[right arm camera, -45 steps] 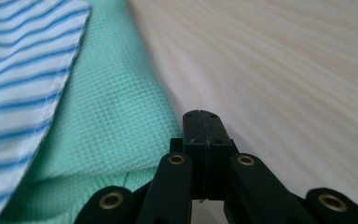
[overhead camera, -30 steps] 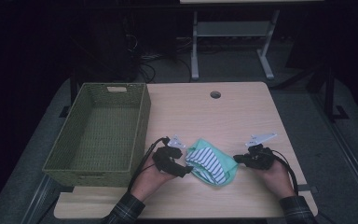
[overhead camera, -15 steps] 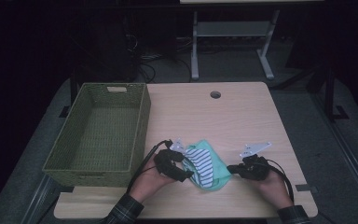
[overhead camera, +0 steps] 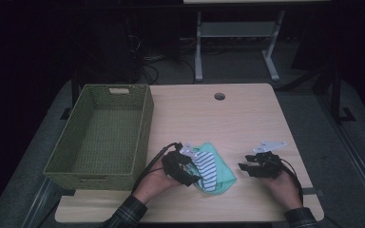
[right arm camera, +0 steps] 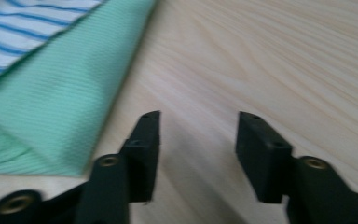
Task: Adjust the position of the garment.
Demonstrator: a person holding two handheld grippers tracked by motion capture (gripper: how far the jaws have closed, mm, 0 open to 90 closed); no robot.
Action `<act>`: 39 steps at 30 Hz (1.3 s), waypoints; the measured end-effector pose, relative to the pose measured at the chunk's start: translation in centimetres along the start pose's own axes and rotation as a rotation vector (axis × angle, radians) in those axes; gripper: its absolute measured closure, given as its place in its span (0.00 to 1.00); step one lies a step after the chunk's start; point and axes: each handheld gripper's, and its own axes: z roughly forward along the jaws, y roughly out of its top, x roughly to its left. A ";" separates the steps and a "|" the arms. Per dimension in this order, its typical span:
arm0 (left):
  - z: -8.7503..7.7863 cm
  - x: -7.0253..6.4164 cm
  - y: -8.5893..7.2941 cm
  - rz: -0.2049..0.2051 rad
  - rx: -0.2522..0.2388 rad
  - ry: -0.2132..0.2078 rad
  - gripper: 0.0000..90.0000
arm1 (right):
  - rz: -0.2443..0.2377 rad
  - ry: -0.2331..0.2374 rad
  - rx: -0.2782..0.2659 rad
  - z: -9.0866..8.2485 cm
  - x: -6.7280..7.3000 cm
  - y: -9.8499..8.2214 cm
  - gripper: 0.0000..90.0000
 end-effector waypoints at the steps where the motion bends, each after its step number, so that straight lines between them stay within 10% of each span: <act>1: 0.2 0.0 0.0 0.008 0.006 -0.001 0.28 | 0.005 -0.010 0.001 0.1 -0.3 -0.1 0.46; 12: 2.0 0.0 0.1 0.054 0.070 0.016 0.22 | 0.077 -0.096 -0.026 0.7 -1.7 -0.5 0.16; 28: 2.7 0.0 -0.1 0.091 0.094 0.031 0.23 | 0.048 -0.118 -0.053 1.2 -1.6 -0.8 0.13; 39: 2.4 0.7 0.4 0.085 0.101 0.045 0.51 | 0.053 -0.118 -0.050 1.2 -1.6 -0.8 0.13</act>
